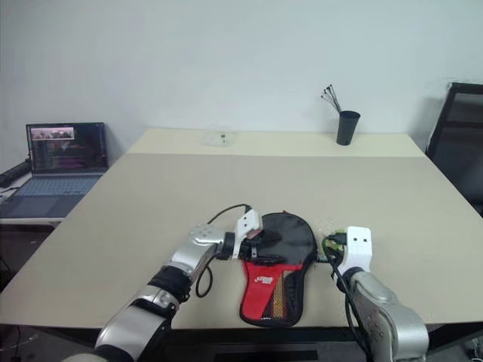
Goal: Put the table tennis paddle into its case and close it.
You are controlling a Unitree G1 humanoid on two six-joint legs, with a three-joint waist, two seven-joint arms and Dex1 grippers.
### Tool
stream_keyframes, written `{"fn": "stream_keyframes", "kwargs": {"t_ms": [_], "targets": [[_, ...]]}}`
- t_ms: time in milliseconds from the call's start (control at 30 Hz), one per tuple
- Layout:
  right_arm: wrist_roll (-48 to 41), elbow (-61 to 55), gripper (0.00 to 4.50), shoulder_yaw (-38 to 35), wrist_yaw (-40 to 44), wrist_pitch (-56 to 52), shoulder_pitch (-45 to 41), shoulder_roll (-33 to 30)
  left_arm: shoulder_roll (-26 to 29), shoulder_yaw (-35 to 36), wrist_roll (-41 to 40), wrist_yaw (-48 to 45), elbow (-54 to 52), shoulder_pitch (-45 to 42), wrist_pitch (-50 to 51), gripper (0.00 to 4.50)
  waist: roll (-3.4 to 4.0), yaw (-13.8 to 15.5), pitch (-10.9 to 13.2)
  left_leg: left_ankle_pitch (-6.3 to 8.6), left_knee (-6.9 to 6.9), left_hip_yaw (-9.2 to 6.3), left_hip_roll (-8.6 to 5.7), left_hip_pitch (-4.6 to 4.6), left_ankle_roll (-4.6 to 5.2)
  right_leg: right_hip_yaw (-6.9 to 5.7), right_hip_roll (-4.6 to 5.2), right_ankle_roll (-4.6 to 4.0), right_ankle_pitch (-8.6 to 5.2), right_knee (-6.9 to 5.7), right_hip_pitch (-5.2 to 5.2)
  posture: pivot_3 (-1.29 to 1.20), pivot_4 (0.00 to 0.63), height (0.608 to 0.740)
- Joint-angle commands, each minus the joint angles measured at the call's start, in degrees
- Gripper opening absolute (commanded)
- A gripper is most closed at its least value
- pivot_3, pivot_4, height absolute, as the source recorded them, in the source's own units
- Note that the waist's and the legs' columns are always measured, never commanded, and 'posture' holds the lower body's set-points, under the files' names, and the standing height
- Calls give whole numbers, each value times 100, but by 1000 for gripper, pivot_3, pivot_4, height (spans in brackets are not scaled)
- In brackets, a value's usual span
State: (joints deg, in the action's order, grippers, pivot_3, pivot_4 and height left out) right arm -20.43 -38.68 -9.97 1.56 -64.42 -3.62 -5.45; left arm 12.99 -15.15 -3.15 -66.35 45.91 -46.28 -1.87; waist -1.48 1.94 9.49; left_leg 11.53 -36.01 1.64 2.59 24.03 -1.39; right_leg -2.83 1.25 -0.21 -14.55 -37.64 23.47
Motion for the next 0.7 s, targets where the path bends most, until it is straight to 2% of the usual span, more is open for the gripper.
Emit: {"fn": "stream_keyframes", "kwargs": {"t_ms": [33, 267, 700], "targets": [[-86, -638, 16, -378, 75, -54, 505, -164, -38, -130, 261, 59, 432, 77, 10, 3910, 0, 6, 0, 5, 0, 1, -4, 0, 8, 1, 4, 4, -1, 8, -5, 0, 150, 740], [-278, -879, 16, -190, 112, 109, 991, -6, -136, -157, 332, 74, 622, 15, -121, 3910, 1, 6, -8, 25, -1, 3, -9, 2, 36, 1, 8, 24, 10, 63, -28, 0, 150, 740], [-508, -922, 16, -56, 411, 338, 1283, -338, -193, -169, 401, 122, 730, -28, -219, 3910, 14, 6, -24, 26, -3, 1, -11, 2, 36, -1, 12, 25, 10, 66, -30, 0, 150, 740]]}}
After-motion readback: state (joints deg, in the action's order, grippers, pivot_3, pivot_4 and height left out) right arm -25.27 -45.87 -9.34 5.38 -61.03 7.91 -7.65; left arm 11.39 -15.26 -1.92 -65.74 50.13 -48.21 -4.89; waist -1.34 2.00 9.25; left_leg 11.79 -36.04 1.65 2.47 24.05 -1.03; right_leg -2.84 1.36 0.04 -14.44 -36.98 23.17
